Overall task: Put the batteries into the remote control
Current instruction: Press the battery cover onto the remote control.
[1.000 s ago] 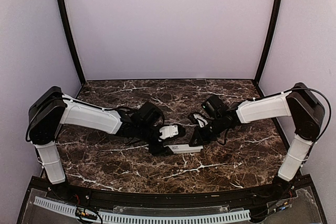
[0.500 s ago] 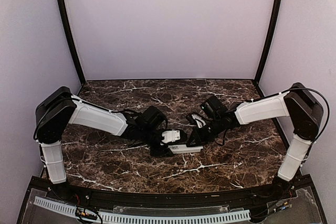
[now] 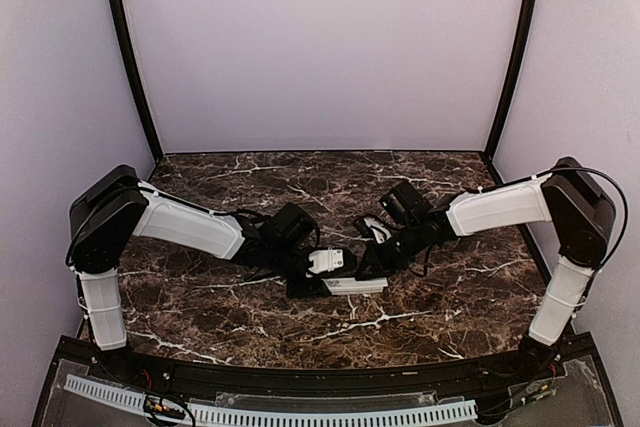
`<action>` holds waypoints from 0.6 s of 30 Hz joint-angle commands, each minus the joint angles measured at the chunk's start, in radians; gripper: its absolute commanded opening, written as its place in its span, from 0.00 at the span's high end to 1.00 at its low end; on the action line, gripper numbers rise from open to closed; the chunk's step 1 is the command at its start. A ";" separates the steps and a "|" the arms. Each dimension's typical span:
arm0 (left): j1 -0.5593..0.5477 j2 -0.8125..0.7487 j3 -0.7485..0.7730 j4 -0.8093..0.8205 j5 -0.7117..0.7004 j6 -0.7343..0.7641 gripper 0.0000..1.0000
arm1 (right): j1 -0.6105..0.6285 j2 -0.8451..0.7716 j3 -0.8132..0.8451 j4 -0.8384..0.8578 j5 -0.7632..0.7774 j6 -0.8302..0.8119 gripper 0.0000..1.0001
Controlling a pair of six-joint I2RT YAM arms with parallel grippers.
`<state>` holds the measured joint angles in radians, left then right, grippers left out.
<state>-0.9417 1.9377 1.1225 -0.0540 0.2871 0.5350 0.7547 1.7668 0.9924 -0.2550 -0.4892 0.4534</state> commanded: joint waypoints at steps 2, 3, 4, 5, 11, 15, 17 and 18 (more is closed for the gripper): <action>-0.007 0.005 0.011 -0.019 0.009 0.006 0.69 | 0.009 -0.020 0.038 -0.042 0.010 -0.017 1.00; -0.008 0.005 0.011 -0.020 0.008 0.006 0.69 | 0.009 -0.028 0.043 -0.049 0.011 -0.018 1.00; -0.008 0.005 0.011 -0.021 0.009 0.006 0.69 | 0.009 -0.037 0.047 -0.055 0.014 -0.019 1.00; -0.007 0.004 0.011 -0.020 0.008 0.006 0.69 | 0.009 -0.050 0.052 -0.067 0.021 -0.020 1.00; -0.008 0.006 0.010 -0.026 0.004 0.008 0.68 | 0.008 -0.149 0.045 -0.218 0.274 0.014 1.00; -0.011 0.006 0.007 -0.026 -0.001 0.014 0.68 | 0.009 -0.150 0.049 -0.345 0.472 0.044 1.00; -0.014 0.006 0.008 -0.027 -0.003 0.015 0.68 | 0.009 -0.125 0.050 -0.377 0.515 0.053 1.00; -0.015 0.006 0.008 -0.026 -0.006 0.016 0.68 | 0.010 -0.111 0.053 -0.384 0.519 0.055 1.00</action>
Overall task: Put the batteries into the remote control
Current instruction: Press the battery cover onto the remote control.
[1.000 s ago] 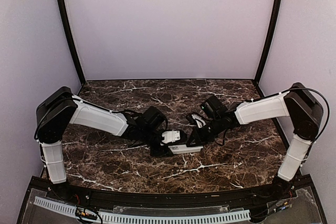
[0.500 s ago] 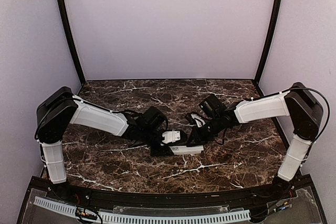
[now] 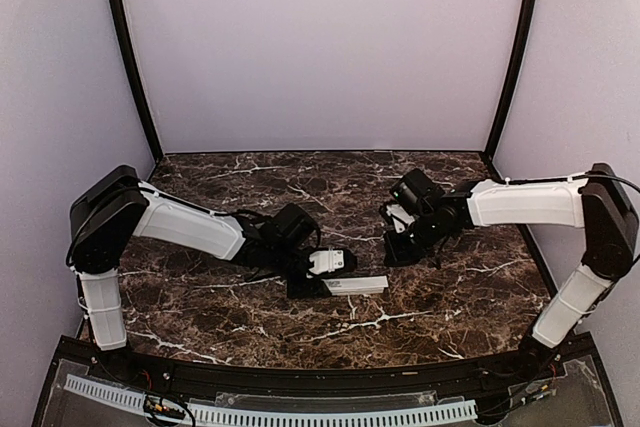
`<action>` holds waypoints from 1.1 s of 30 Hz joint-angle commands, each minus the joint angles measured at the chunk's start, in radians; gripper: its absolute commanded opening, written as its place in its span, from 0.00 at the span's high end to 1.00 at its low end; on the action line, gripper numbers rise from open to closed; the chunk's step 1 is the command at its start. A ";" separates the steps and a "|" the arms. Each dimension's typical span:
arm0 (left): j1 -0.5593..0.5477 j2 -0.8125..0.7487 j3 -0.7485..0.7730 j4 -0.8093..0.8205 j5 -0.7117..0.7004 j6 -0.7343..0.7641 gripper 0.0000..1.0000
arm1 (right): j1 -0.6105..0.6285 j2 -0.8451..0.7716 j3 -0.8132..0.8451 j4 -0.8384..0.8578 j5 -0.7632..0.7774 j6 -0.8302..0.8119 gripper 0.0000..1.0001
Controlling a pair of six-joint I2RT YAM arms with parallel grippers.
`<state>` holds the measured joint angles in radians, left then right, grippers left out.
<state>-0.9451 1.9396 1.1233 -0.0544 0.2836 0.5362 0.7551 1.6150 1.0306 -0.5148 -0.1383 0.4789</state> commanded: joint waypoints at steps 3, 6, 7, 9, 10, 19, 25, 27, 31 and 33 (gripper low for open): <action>-0.012 0.005 0.006 -0.028 -0.002 0.015 0.68 | 0.024 0.077 0.024 -0.139 0.188 0.038 1.00; -0.015 0.004 0.006 -0.029 -0.005 0.016 0.67 | 0.037 0.102 0.035 -0.159 0.222 0.046 1.00; -0.016 0.005 0.006 -0.029 -0.006 0.016 0.67 | 0.043 0.109 0.037 -0.162 0.226 0.047 1.00; -0.016 0.004 0.007 -0.031 -0.007 0.016 0.67 | 0.057 0.125 0.041 -0.162 0.224 0.048 1.00; -0.015 0.004 0.008 -0.031 -0.009 0.016 0.67 | 0.066 0.134 0.042 -0.163 0.222 0.050 1.00; -0.015 0.004 0.006 -0.030 -0.016 0.016 0.64 | 0.118 0.177 0.065 -0.177 0.230 0.073 1.00; -0.017 0.004 0.006 -0.029 -0.017 0.016 0.63 | 0.132 0.192 0.084 -0.183 0.236 0.070 1.00; -0.017 0.004 0.006 -0.028 -0.018 0.016 0.63 | 0.138 0.195 0.091 -0.183 0.234 0.071 1.00; -0.017 0.004 0.006 -0.027 -0.018 0.018 0.63 | 0.147 0.205 0.103 -0.182 0.230 0.070 1.00; -0.017 0.004 0.006 -0.026 -0.018 0.018 0.63 | 0.150 0.209 0.107 -0.182 0.229 0.070 1.00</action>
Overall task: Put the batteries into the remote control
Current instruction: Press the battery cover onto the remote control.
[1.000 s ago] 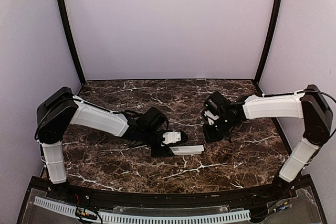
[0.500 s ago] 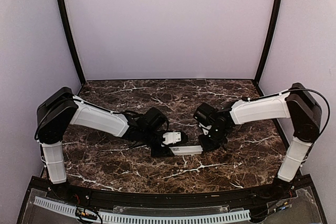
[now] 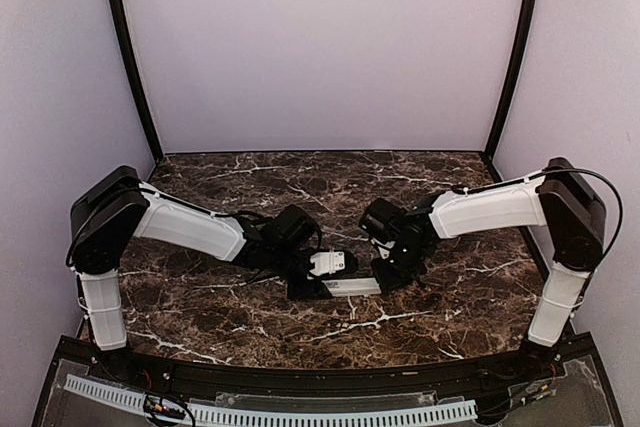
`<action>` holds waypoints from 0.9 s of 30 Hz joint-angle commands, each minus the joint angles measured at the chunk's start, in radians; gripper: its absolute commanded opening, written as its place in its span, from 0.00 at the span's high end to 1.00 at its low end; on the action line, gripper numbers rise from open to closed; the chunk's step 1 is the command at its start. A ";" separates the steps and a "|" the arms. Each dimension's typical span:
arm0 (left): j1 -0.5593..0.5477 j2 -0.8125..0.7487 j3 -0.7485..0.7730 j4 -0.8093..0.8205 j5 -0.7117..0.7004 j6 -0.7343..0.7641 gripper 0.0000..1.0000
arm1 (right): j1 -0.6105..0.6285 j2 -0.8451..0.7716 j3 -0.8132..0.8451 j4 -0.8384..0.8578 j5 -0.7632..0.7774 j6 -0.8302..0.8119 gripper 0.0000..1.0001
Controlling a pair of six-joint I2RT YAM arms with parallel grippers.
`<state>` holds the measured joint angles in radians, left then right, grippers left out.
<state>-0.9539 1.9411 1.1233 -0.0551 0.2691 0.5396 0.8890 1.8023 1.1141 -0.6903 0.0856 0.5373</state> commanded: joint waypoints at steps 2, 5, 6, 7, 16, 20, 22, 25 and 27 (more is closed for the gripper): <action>-0.008 0.002 0.006 -0.026 -0.004 0.014 0.63 | 0.016 0.022 0.025 -0.008 0.006 0.009 1.00; -0.008 0.003 0.007 -0.025 -0.003 0.013 0.63 | 0.018 0.024 0.028 -0.006 0.008 0.007 1.00; -0.009 0.002 0.007 -0.026 -0.003 0.014 0.63 | 0.018 0.025 0.029 -0.005 0.008 0.006 1.00; -0.008 0.002 0.007 -0.024 -0.001 0.014 0.63 | 0.019 0.027 0.034 -0.004 0.007 0.005 1.00; -0.008 0.005 0.003 -0.024 0.007 0.014 0.65 | 0.027 0.043 0.062 0.009 0.001 0.003 1.00; -0.008 0.007 0.004 -0.023 0.008 0.013 0.66 | 0.034 0.043 0.063 0.018 -0.005 0.001 1.00; -0.008 0.006 0.008 -0.029 0.009 0.013 0.64 | 0.033 0.046 0.060 0.010 0.005 0.002 1.00; -0.008 -0.011 0.012 -0.043 0.006 0.009 0.57 | 0.034 0.048 0.053 -0.012 0.044 0.002 1.00; -0.008 -0.033 0.006 -0.034 0.007 0.003 0.51 | 0.033 0.047 0.048 -0.018 0.056 -0.003 1.00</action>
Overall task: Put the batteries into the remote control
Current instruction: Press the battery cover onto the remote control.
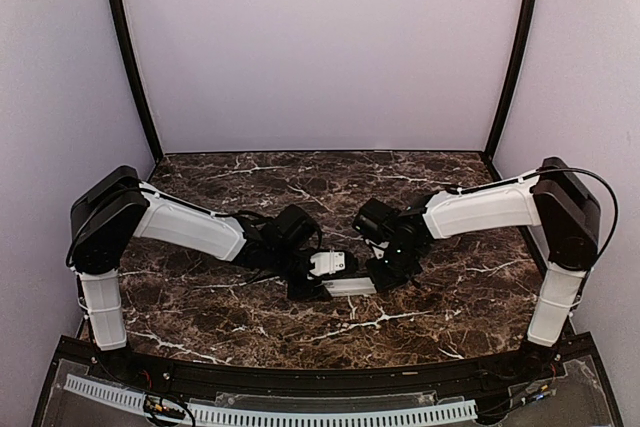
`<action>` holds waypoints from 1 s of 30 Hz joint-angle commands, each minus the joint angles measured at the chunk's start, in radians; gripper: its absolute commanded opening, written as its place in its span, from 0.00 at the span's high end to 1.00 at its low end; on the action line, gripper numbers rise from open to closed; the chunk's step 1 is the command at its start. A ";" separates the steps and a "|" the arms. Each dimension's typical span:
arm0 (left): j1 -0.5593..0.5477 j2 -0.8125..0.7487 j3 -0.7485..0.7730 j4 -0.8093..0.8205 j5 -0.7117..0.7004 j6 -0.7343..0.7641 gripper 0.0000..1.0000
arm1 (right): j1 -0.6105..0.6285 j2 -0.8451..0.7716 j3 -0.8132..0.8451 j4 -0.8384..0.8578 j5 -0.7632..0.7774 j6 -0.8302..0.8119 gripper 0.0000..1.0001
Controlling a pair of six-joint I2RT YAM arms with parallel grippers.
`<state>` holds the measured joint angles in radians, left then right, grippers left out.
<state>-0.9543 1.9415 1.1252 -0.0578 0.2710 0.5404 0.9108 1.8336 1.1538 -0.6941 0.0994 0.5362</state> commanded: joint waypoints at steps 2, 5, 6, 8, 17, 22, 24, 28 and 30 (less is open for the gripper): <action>-0.009 -0.055 -0.005 -0.020 0.013 -0.003 0.47 | 0.010 0.020 0.008 -0.020 0.050 -0.006 1.00; -0.008 -0.084 -0.010 -0.013 0.018 -0.008 0.43 | 0.008 0.028 0.009 -0.027 0.057 -0.008 1.00; -0.008 -0.088 -0.008 -0.011 0.019 -0.011 0.42 | 0.008 0.029 0.009 -0.028 0.058 -0.008 1.00; -0.008 -0.105 -0.008 -0.007 0.015 -0.019 0.41 | 0.008 0.025 0.010 -0.030 0.059 -0.007 1.00; -0.008 -0.325 -0.092 0.025 -0.051 -0.196 0.41 | 0.000 0.016 0.010 -0.033 0.068 -0.019 1.00; -0.008 -0.399 -0.108 -0.171 -0.439 -0.475 0.81 | 0.000 0.014 0.011 -0.034 0.068 -0.021 1.00; -0.008 -0.409 -0.123 -0.273 -0.484 -0.613 0.87 | 0.000 0.011 0.009 -0.033 0.066 -0.019 1.00; -0.012 -0.396 -0.178 -0.375 -0.482 -0.775 0.91 | 0.002 0.010 0.010 -0.029 0.064 -0.019 1.00; -0.028 -0.371 -0.193 -0.365 -0.479 -0.772 0.91 | 0.002 0.011 0.009 -0.023 0.061 -0.018 1.00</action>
<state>-0.9611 1.5410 0.9844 -0.2852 -0.1513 -0.0734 0.9127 1.8359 1.1549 -0.7059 0.1516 0.5209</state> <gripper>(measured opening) 0.096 0.003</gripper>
